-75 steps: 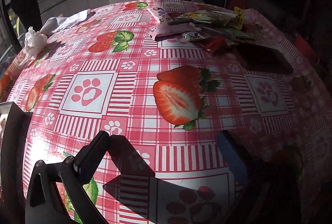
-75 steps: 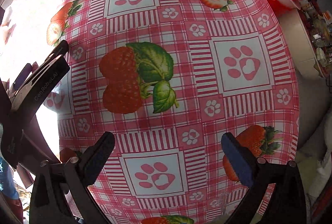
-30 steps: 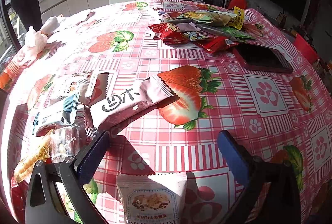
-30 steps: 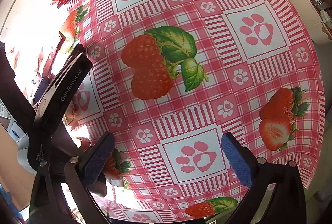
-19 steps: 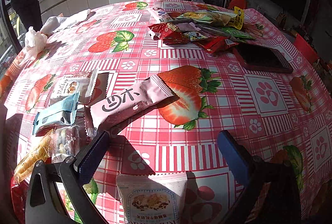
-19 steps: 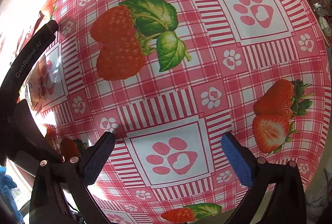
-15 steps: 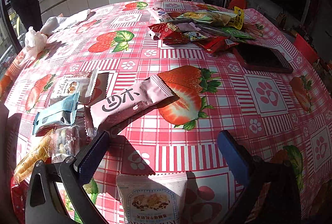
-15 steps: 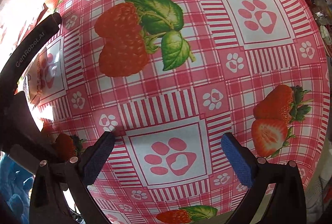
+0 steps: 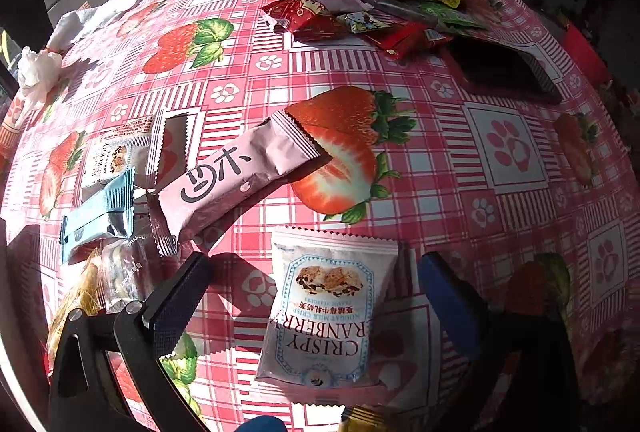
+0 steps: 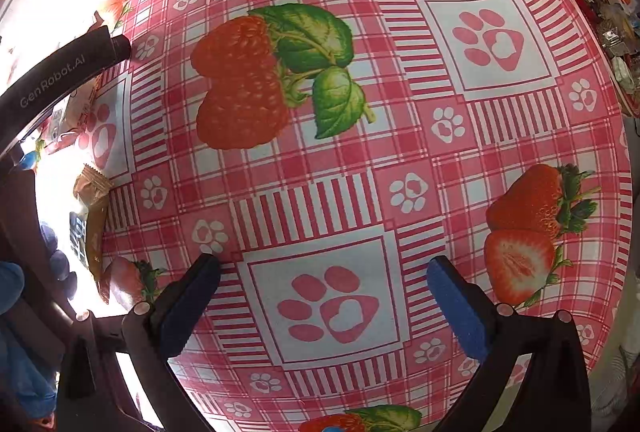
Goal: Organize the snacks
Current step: 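Grasp the yellow cake bread with left tool while right tool grasps Crispy Cranberry packet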
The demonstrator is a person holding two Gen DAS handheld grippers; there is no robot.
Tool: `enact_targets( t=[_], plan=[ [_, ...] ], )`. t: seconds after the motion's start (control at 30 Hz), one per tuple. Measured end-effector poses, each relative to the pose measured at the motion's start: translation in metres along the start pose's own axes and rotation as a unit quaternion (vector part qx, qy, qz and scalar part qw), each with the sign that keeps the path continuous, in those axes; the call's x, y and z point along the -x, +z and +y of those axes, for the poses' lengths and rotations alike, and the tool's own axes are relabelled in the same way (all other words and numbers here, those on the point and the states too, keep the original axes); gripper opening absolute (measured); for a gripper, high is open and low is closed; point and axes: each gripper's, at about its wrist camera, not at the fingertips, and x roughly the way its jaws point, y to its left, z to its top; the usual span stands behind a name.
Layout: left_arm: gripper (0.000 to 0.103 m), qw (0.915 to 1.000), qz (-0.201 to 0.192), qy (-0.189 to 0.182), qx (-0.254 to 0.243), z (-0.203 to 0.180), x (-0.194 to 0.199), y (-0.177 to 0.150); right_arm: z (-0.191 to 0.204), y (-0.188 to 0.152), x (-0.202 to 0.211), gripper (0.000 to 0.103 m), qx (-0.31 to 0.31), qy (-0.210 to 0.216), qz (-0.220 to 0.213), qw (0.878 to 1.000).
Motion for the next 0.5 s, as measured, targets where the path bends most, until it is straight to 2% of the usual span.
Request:
enact_targets(
  t=[0.1, 0.17, 0.3, 0.37, 0.5],
  plan=[
    [0.103, 0.9976, 0.058, -0.036, -0.014, 0.003, 0.007, 0.002, 0.0, -0.002, 0.001, 0.103, 0.004, 0.0, -0.005, 1.0],
    [0.103, 0.9979, 0.046, -0.043, -0.017, 0.016, 0.031, 0.0, 0.0, 0.001, 0.0, 0.103, 0.005, -0.001, 0.001, 1.0],
    [0.103, 0.9986, 0.001, -0.005, -0.053, 0.063, 0.077, -0.01, 0.002, 0.013, -0.001, 0.103, 0.001, -0.003, 0.041, 0.999],
    [0.103, 0.9978, 0.007, 0.02, -0.063, 0.092, 0.08, -0.015, 0.008, 0.018, 0.005, 0.103, -0.001, 0.015, 0.048, 0.999],
    [0.103, 0.9956, 0.041, 0.048, -0.07, 0.138, 0.055, -0.022, 0.041, 0.032, 0.024, 0.103, 0.01, 0.063, 0.04, 0.997]
  ],
)
